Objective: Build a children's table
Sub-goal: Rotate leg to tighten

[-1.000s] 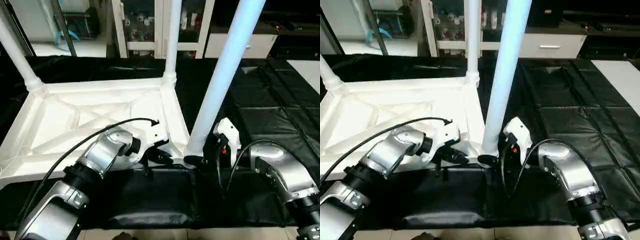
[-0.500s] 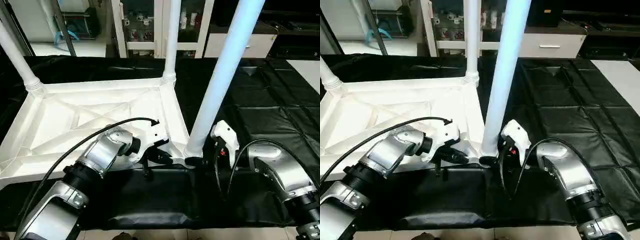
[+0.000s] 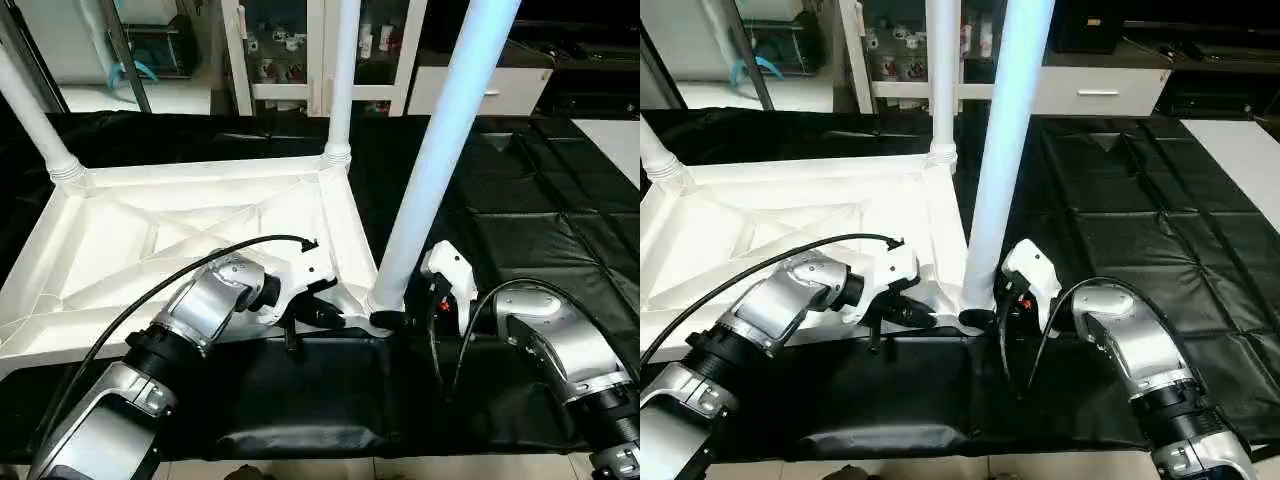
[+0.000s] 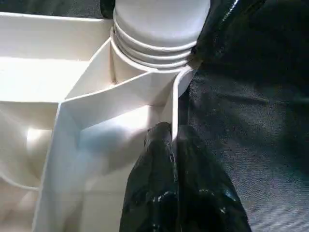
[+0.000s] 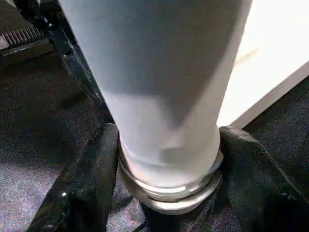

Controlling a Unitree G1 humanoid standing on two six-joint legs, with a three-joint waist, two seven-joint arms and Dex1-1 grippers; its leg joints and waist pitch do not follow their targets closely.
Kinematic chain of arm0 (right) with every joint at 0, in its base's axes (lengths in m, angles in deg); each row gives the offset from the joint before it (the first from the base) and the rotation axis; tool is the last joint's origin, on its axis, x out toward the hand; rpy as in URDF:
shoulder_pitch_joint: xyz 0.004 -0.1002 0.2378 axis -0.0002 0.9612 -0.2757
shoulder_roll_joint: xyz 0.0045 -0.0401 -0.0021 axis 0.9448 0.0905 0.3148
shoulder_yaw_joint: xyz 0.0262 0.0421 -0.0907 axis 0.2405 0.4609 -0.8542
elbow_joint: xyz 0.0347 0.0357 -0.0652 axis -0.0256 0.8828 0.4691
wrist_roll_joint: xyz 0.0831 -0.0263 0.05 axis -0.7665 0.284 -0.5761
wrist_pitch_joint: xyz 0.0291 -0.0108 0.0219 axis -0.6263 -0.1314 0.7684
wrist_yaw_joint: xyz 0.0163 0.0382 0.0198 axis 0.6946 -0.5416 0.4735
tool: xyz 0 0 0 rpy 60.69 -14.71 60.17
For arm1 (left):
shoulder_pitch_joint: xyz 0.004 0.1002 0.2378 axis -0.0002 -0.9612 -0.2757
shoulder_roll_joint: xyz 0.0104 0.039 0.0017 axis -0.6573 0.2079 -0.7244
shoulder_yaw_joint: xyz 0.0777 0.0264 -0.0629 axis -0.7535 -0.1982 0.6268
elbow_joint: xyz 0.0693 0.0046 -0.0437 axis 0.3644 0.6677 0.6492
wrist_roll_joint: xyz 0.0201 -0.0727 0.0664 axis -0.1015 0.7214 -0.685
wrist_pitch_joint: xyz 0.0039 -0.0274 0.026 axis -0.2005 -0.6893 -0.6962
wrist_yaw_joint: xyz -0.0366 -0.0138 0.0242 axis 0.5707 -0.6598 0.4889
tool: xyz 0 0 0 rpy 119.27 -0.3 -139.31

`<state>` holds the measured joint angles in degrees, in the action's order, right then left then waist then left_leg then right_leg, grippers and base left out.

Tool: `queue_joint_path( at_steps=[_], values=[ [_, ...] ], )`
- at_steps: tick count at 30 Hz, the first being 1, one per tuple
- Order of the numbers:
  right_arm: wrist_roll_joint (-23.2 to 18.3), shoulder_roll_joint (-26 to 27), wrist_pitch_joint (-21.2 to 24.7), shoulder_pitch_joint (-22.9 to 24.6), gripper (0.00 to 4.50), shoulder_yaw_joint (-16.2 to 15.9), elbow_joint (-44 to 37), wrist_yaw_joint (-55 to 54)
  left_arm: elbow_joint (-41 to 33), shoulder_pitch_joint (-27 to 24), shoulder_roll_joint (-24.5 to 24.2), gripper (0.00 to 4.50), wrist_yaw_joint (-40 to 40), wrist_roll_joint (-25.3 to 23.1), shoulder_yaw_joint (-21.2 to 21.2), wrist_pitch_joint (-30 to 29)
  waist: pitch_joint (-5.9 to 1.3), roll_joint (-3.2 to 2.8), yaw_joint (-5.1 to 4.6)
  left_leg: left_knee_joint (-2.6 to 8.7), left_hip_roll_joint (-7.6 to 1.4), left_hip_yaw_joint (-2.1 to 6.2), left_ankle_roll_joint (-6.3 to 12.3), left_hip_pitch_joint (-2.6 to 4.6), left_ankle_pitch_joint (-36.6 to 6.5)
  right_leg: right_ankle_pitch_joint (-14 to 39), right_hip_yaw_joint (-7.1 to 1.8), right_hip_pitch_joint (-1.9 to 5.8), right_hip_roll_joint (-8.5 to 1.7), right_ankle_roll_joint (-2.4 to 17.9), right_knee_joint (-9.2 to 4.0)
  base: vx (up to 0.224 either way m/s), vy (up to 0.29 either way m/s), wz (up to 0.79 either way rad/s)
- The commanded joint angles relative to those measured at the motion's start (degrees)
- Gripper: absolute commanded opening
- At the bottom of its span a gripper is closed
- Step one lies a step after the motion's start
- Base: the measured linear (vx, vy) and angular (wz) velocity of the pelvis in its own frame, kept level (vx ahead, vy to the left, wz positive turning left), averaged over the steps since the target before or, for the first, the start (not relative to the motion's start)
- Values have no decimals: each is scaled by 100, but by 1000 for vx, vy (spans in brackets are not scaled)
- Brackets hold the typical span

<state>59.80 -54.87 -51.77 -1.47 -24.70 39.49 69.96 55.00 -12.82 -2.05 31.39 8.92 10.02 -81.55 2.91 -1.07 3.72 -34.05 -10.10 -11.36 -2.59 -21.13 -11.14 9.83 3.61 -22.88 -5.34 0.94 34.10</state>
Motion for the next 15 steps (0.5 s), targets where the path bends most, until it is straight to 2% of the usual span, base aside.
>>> queue_joint_path(
  at_steps=[1, 3, 5, 7, 8, 9, 10, 11, 12, 13, 15],
  values=[
    [-77, 159, -58, 11, 272, 30, 4, -31, -61, 56, 14, 0, 47, -32, -79, -62, -367, 4, -12, 427, -317, 152, 218, 80, -1244, 1172, -240, 261, -338, 1326, -390, 0, 0, 0],
    [3, 489, -155, -77, 272, 225, 315, -642, 50, 75, 98, 0, -124, -48, -24, -69, -358, 1, -51, 433, -306, 154, 141, 83, -1355, 1369, -236, 242, -339, 1296, -413, 0, 0, 0],
    [41, 636, -206, -118, 272, 310, 453, -920, 125, 91, 166, 0, -253, -52, 23, -78, -348, 11, -89, 449, -294, 169, 92, 61, -1423, 1552, -225, 260, -338, 1230, -426, 0, 0, 0],
    [108, 1035, -339, -225, 272, 510, 770, -1650, 450, 196, 440, 0, -833, -92, 208, -110, -331, 9, -137, 450, -285, 164, 16, 89, -1617, 1871, -226, 215, -336, 1141, -476, 0, 0, 0],
    [130, 1151, -354, -260, 272, 561, 849, -1864, 557, 235, 527, 0, -1015, -104, 263, -134, -334, 8, -147, 451, -287, 177, -24, 95, -1662, 1956, -221, 219, -337, 1123, -476, 0, 0, 0],
    [238, 1532, -455, -402, 272, 717, 1135, -2631, 919, 377, 808, 0, -1578, -145, 415, -192, -344, 3, -191, 456, -281, 184, -37, 60, -1650, 1969, -223, 230, -338, 1090, -466, 0, 0, 0],
    [246, 1556, -461, -413, 272, 727, 1158, -2677, 941, 386, 823, 0, -1608, -148, 421, -192, -344, -1, -205, 451, -270, 184, -57, 53, -1617, 1947, -217, 227, -330, 1078, -467, 0, 0, 0],
    [454, 1957, -636, -644, 272, 859, 1595, -3555, 1333, 551, 1102, 0, -2151, -201, 522, -165, -355, -4, -254, 450, -259, 196, -141, 58, -1599, 1897, -216, 204, -331, 1089, -460, 0, 0, 0],
    [723, 2209, -891, -875, 272, 880, 2042, -4324, 1645, 685, 1311, 0, -2594, -250, 604, -86, -362, -52, -257, 457, -259, 218, -176, 52, -1593, 1865, -206, 234, -335, 1076, -456, 0, 0, 0],
    [734, 2217, -902, -883, 272, 881, 2058, -4350, 1655, 689, 1318, 0, -2609, -252, 608, -83, -367, -23, -304, 458, -246, 212, -201, 41, -1582, 1777, -199, 234, -323, 1062, -458, 0, 0, 0],
    [897, 2452, -1088, -1174, 272, 930, 2570, -5113, 1948, 818, 1495, 0, -2972, -320, 663, 26, -382, -26, -331, 431, -232, 185, -110, 61, -1562, 1528, -214, 216, -324, 1152, -464, 0, 0, 0]
  ],
)
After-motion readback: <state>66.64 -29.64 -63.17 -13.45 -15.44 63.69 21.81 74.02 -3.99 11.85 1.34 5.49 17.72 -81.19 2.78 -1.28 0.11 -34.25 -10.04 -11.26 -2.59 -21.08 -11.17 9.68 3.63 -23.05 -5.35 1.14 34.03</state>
